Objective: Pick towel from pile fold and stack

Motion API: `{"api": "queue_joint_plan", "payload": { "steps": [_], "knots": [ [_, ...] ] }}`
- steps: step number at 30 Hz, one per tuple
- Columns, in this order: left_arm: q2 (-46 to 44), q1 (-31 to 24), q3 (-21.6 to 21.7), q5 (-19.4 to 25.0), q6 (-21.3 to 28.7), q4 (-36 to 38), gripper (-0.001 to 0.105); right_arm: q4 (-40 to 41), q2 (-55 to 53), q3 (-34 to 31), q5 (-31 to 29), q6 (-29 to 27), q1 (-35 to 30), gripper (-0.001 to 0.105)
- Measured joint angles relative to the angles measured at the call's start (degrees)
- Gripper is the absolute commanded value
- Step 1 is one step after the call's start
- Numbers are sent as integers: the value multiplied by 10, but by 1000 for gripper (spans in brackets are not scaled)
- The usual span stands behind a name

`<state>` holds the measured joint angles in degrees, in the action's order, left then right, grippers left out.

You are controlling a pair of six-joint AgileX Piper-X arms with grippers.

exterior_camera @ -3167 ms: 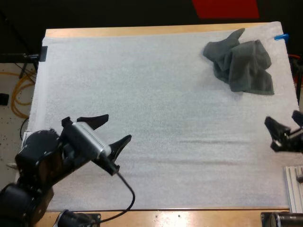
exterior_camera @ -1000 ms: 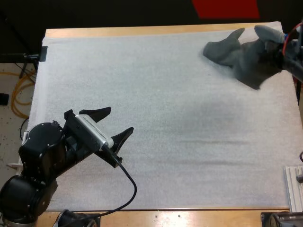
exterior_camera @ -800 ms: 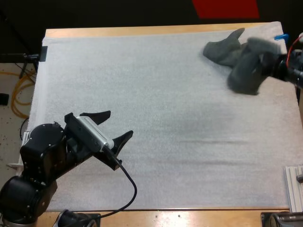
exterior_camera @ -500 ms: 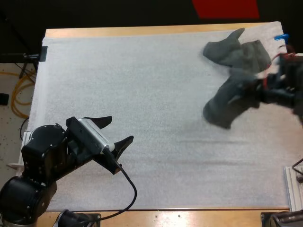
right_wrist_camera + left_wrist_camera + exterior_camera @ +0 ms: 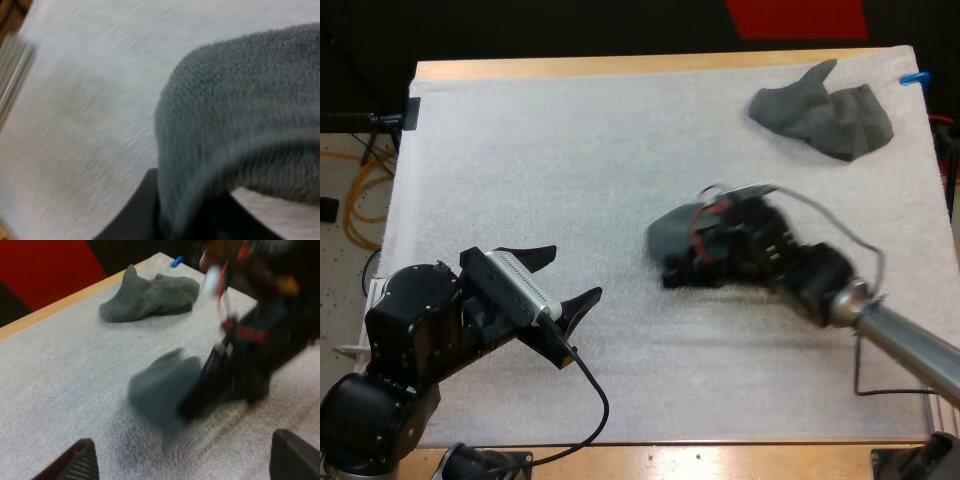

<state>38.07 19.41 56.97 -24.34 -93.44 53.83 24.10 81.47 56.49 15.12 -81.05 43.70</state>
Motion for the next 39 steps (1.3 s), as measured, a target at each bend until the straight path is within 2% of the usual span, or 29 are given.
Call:
{"api": "queue_joint_plan", "payload": {
  "steps": [3, 5, 8, 13, 20, 25, 31, 39],
  "knots": [
    [0, 0, 0, 0, 0, 0, 68, -17, 26, 9, 5, 1, 40, 74],
    [0, 0, 0, 0, 0, 0, 68, -19, 32, 16, 14, -9, 54, 81],
    [0, 0, 0, 0, 0, 0, 68, -14, 32, 25, 8, -30, 59, 78],
    [0, 0, 0, 0, 0, 9, 68, 36, 18, 34, -61, -73, 36, 76],
    [0, 0, 0, 0, 0, 20, 68, 116, 14, 35, -77, -84, -81, 74],
    [1, 0, 0, 0, 0, 20, 68, 145, 14, 35, -77, -106, -180, 71],
    [14, 0, 0, 0, 0, 23, 68, 164, 33, 35, -4, -153, -274, 71],
    [20, 0, 0, 0, 0, 24, 68, 166, 115, 35, 89, -215, -292, 71]
  ]
}}
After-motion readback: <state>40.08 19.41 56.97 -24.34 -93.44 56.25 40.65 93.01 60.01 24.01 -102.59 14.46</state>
